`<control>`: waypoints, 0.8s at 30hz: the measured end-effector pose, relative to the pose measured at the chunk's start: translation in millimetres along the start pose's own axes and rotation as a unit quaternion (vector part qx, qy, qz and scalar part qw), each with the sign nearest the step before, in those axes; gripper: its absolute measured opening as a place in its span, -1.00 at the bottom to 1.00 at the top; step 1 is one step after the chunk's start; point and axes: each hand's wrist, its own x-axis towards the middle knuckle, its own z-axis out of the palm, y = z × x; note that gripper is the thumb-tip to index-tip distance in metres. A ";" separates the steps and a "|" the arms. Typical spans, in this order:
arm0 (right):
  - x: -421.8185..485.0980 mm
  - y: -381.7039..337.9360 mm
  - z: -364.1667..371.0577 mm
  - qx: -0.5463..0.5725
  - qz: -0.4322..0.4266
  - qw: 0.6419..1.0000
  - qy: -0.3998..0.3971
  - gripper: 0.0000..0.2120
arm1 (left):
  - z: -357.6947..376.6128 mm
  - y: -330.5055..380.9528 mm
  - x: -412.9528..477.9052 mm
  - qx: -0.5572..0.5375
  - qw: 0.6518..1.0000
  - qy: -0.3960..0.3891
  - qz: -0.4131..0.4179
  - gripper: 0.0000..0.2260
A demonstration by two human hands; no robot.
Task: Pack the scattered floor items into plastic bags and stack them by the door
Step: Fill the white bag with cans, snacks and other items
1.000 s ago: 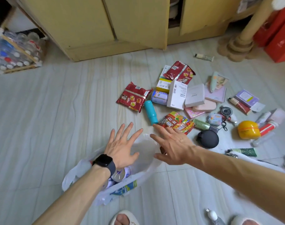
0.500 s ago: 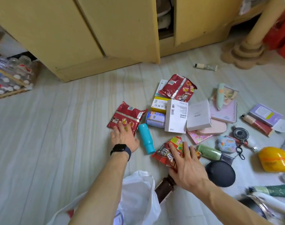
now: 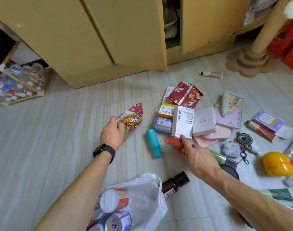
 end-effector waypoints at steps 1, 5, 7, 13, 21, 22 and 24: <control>-2.4 -0.1 -12.6 0.027 0.004 1.000 0.010 -0.42 | -17.9 -0.4 -4.6 -0.053 0.998 0.008 -0.024 -0.83; -28.6 -14.8 -61.4 0.130 -0.004 0.990 0.046 -0.46 | -88.9 -4.5 -46.6 -0.223 0.970 0.032 -0.088 -0.86; -42.7 -25.6 -77.5 0.166 -0.003 0.985 0.052 -0.54 | -116.7 -19.8 -76.5 -0.280 0.953 0.033 -0.107 -0.87; -85.6 -83.1 -101.8 0.211 -0.035 0.977 0.014 -0.65 | -165.8 -98.2 -162.3 -0.384 0.902 0.034 -0.194 -0.75; -115.6 -153.6 -90.2 0.158 -0.111 0.980 -0.041 -0.56 | -162.8 -148.0 -226.2 -0.362 0.915 -0.044 -0.171 -0.82; -116.3 -158.8 -85.7 0.149 -0.112 0.981 -0.051 -0.56 | -162.5 -150.4 -227.7 -0.361 0.917 -0.056 -0.159 -0.84; -117.4 -166.2 -77.8 0.136 -0.113 0.982 -0.060 -0.58 | -164.0 -155.8 -223.8 -0.379 0.911 -0.069 -0.150 -0.91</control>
